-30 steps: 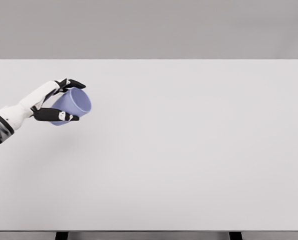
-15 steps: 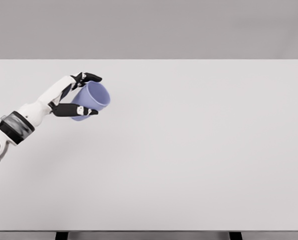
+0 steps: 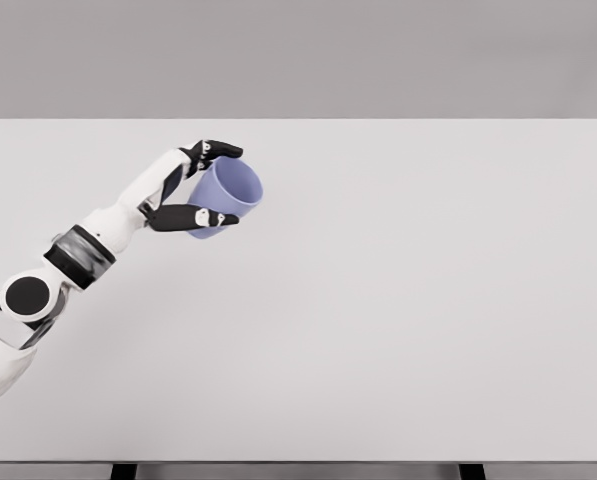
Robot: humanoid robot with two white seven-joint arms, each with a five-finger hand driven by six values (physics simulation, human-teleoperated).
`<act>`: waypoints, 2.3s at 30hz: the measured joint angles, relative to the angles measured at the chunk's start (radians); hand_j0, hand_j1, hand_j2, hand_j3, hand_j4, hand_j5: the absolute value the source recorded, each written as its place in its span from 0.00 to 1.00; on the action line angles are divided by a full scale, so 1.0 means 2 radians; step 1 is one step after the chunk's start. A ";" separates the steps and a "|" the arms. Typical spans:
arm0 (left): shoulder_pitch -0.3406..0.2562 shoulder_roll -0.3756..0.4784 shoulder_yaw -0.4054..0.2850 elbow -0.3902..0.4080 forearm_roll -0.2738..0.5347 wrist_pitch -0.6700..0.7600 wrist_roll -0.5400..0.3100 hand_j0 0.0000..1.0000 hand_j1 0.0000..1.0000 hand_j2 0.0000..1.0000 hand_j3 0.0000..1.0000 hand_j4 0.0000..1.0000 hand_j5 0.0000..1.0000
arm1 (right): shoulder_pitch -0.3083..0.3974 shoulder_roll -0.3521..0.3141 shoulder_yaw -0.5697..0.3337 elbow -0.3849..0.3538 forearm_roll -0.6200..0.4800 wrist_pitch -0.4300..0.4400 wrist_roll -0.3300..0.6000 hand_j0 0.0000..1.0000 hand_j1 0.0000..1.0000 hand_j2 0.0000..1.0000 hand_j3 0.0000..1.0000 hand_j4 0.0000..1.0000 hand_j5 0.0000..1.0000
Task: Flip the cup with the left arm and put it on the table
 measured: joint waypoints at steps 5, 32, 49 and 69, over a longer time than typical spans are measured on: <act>0.002 -0.029 -0.001 0.011 -0.001 -0.012 -0.001 0.73 0.73 0.73 0.73 0.73 0.73 | 0.000 0.000 0.000 0.000 0.000 0.000 0.000 1.00 1.00 1.00 1.00 1.00 1.00; 0.018 -0.155 -0.010 0.121 -0.043 -0.132 -0.004 0.75 0.75 0.75 0.75 0.75 0.75 | 0.000 0.000 0.000 0.000 0.000 0.000 0.000 1.00 1.00 1.00 1.00 1.00 1.00; 0.028 -0.173 -0.011 0.162 -0.044 -0.185 -0.004 0.77 0.77 0.77 0.77 0.77 0.77 | 0.000 0.000 0.000 0.000 0.000 0.000 0.000 1.00 1.00 1.00 1.00 1.00 1.00; 0.028 -0.183 -0.011 0.183 -0.043 -0.185 -0.004 0.84 0.84 0.84 0.84 0.84 0.84 | 0.000 0.000 0.000 0.000 0.000 0.000 0.000 1.00 1.00 1.00 1.00 1.00 1.00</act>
